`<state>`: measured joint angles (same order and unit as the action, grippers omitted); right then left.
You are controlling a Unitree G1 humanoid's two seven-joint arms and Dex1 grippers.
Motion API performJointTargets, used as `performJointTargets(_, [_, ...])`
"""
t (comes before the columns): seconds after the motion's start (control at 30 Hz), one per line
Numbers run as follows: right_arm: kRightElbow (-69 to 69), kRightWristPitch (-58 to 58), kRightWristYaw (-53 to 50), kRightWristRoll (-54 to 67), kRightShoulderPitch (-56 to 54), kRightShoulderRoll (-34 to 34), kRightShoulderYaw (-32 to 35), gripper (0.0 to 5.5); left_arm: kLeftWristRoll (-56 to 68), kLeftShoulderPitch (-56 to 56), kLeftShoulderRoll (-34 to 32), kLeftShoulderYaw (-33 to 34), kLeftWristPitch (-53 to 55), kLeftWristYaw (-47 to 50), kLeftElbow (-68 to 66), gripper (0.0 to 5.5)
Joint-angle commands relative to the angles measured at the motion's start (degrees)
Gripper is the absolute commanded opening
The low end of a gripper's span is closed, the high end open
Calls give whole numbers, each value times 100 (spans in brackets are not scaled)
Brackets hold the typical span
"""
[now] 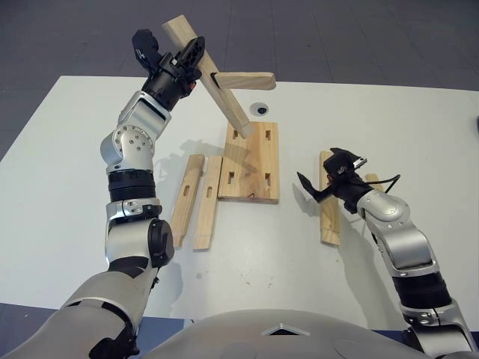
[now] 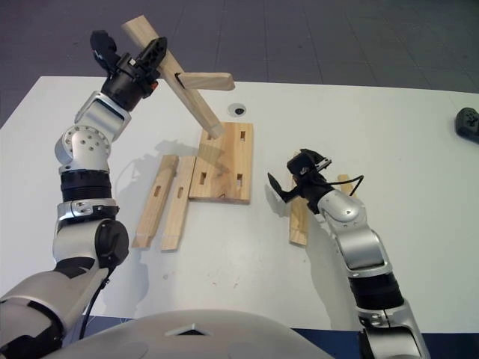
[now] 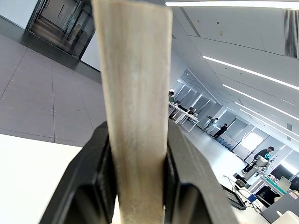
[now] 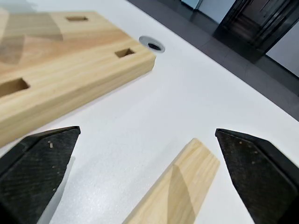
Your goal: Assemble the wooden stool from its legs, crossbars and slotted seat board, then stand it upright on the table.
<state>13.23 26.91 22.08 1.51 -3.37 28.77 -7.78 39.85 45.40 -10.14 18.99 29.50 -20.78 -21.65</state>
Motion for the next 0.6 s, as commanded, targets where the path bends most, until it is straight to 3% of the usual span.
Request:
performJointTargets(0.03, [-512,-195,314,154,-136,-296,-196,540,-80,70,-57,28,-96,-46,-60,104])
performJointTargets(0.13, [-648,-114,909,961,-264,-608,68,540,-132,53,-23,-16,-104,-83,-139,104])
performJointTargets(0.3, [-436,217,1868,1822,-251,-529,111,540,-190,53,-11,-28,-134,-111,-233,104])
performJointTargets(0.5, [-84,250,1745,2250,-169,-796,315,540,-440,39,-49,-131,-278,-150,-328,104])
performJointTargets(0.6, [7,76,1409,2195,-100,-817,636,540,-1354,-3,-247,-625,-894,42,-551,104])
